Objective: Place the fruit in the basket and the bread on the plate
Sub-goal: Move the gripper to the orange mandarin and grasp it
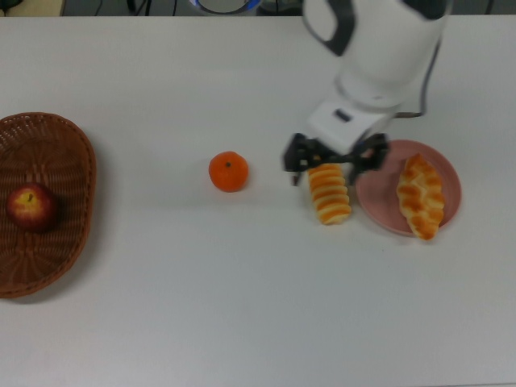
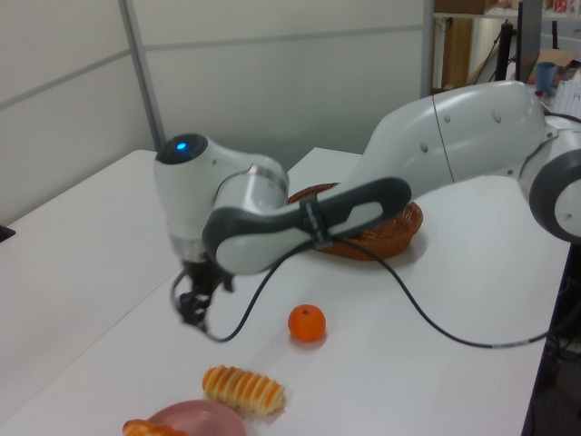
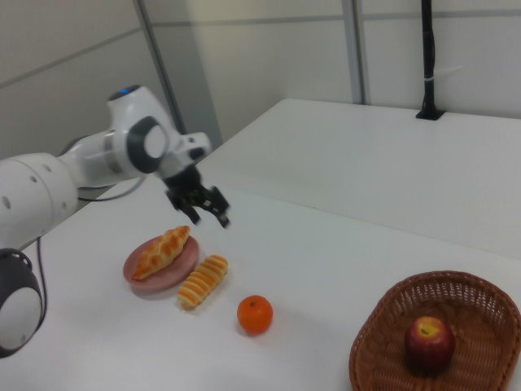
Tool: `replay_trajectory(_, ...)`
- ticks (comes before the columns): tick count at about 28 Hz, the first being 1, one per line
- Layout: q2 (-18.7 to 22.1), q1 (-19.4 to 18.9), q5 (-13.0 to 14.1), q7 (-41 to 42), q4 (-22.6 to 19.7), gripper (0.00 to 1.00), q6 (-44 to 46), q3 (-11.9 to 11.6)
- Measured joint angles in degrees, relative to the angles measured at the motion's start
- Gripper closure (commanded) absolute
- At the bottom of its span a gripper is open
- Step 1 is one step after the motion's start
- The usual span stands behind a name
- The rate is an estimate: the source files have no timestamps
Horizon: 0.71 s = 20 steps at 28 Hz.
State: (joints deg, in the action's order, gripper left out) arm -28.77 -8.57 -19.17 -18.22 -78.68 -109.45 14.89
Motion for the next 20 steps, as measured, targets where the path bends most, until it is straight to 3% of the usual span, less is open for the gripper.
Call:
replay_trajectory(7,-0.2,4.3,0.1,11.4,-0.8,0.00,11.8,0.0)
replay_trajectory(14,-2.0,4.4,-0.1,12.4,-3.3,0.00,12.3,-0.4)
replay_trajectory(20,-6.1,4.4,-3.8,12.4,-4.7,0.00,12.3,-0.8)
